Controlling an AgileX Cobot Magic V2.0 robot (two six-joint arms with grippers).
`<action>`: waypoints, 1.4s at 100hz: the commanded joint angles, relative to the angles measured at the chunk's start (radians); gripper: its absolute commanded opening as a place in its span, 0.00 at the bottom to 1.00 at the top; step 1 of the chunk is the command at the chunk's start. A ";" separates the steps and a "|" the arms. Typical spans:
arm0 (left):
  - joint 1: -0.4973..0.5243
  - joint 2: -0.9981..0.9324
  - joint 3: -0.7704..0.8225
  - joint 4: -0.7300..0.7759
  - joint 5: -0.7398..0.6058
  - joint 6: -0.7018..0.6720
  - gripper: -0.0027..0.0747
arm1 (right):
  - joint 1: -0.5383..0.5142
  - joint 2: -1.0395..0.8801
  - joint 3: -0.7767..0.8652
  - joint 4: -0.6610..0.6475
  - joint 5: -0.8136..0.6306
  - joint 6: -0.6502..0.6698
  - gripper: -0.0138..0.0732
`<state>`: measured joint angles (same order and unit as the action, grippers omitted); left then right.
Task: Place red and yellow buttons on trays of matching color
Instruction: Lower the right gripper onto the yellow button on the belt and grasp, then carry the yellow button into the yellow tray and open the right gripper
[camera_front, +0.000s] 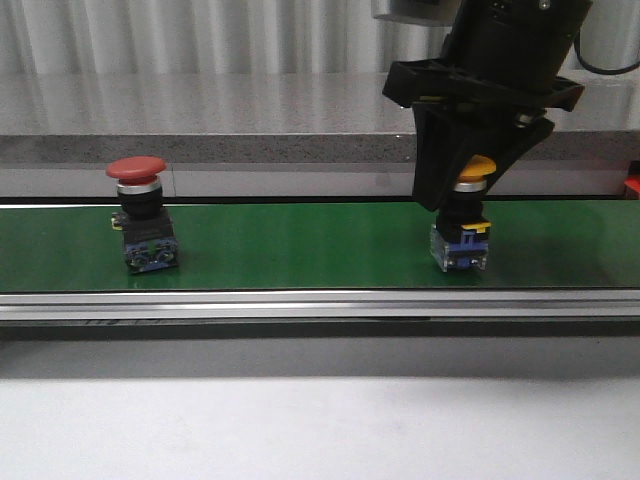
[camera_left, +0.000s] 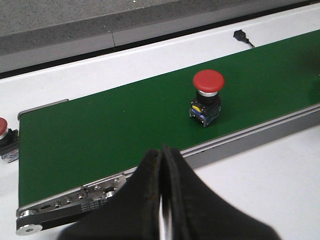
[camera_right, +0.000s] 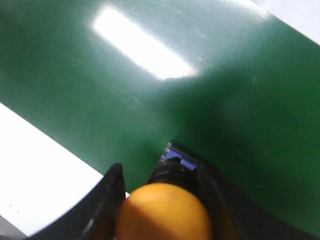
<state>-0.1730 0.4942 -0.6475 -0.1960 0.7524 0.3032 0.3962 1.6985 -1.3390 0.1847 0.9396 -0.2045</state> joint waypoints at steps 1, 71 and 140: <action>-0.010 0.007 -0.027 -0.024 -0.068 -0.011 0.01 | -0.006 -0.079 -0.031 0.006 -0.024 -0.006 0.45; -0.010 0.007 -0.027 -0.024 -0.068 -0.011 0.01 | -0.259 -0.336 0.123 -0.007 0.022 0.148 0.45; -0.010 0.007 -0.027 -0.024 -0.068 -0.011 0.01 | -0.873 -0.419 0.314 -0.012 -0.008 0.290 0.45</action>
<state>-0.1755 0.4942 -0.6475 -0.1960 0.7524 0.3010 -0.4207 1.3135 -1.0136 0.1686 0.9774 0.0719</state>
